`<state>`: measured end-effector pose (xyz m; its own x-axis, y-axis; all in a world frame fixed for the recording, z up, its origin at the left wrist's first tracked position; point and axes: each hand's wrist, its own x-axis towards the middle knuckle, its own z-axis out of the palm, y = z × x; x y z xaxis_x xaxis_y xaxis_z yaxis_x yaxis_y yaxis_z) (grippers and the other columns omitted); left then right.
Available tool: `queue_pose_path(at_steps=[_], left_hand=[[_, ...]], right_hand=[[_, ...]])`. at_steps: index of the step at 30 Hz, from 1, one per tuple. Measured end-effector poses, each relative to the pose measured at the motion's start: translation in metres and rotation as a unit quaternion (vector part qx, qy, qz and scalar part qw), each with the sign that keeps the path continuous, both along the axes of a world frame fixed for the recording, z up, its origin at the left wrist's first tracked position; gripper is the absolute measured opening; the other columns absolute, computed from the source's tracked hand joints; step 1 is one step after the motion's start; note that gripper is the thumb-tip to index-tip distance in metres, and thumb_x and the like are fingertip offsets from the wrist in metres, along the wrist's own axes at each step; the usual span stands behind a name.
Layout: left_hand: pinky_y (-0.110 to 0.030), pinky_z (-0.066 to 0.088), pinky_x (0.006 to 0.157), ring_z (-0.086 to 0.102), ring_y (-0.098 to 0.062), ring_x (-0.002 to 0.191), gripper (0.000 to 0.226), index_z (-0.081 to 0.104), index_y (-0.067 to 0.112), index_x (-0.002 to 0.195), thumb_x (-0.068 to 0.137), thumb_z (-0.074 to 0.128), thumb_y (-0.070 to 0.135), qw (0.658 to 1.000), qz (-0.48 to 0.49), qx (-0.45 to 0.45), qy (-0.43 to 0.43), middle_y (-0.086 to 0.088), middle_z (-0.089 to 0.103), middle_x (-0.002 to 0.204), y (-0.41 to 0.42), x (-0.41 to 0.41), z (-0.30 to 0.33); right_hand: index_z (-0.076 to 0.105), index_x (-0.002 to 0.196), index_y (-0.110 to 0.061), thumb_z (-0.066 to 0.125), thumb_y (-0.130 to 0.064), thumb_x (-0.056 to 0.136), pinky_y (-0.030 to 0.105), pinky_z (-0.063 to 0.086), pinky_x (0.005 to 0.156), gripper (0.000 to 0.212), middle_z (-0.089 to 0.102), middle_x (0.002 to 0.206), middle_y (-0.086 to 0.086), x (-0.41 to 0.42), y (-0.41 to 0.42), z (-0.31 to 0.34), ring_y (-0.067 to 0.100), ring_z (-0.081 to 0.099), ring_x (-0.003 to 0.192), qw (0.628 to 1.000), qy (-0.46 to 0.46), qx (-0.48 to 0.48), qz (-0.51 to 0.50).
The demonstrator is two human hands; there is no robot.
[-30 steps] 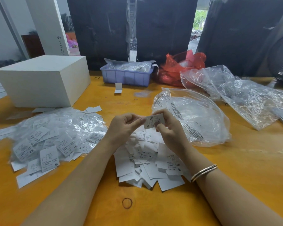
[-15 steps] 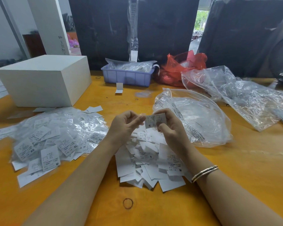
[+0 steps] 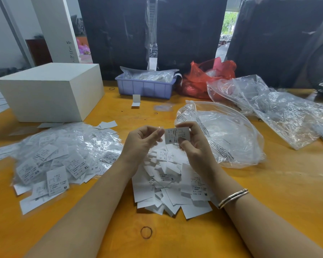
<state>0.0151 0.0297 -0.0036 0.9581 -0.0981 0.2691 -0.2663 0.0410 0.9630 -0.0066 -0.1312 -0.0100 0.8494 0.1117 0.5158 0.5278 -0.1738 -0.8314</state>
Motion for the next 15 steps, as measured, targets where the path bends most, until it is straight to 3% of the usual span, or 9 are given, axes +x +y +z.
queue_pose_path(at_steps=[7, 11, 15], left_hand=[[-0.010, 0.047, 0.061, 0.056, 0.004, 0.060, 0.027, 0.061, 0.017, 0.079, 0.071, 0.064, 0.043, 1.000, 0.006, 0.005, 0.007, 0.016, 0.066, 0.064, -0.0006, -0.0009, 0.0003], [-0.013, 0.044, 0.062, 0.056, 0.004, 0.061, 0.025, 0.063, 0.018, 0.079, 0.070, 0.065, 0.042, 1.000, -0.011, 0.010, 0.024, 0.015, 0.065, 0.064, -0.0010, -0.0012, 0.0013], [-0.010, 0.044, 0.057, 0.055, 0.003, 0.060, 0.020, 0.066, 0.018, 0.077, 0.068, 0.069, 0.036, 0.999, -0.039, 0.016, 0.030, 0.014, 0.063, 0.062, -0.0002, -0.0013, 0.0021]], right_hand=[[0.045, 0.100, -0.031, 0.045, -0.007, 0.082, 0.023, 0.047, 0.064, 0.029, 0.053, 0.088, -0.003, -0.0011, 0.0002, 0.0012, 0.004, 0.051, 0.077, 1.000, -0.010, -0.017, 0.000], [0.047, 0.098, -0.028, 0.043, -0.006, 0.080, 0.046, 0.045, 0.063, 0.029, 0.053, 0.086, 0.005, -0.0040, -0.0001, 0.0046, 0.029, 0.050, 0.076, 0.999, -0.013, -0.032, 0.001], [0.049, 0.100, -0.027, 0.041, -0.004, 0.077, 0.050, 0.042, 0.059, 0.033, 0.053, 0.083, 0.010, -0.0050, 0.0003, 0.0050, 0.034, 0.047, 0.073, 0.999, -0.008, -0.049, 0.012]])
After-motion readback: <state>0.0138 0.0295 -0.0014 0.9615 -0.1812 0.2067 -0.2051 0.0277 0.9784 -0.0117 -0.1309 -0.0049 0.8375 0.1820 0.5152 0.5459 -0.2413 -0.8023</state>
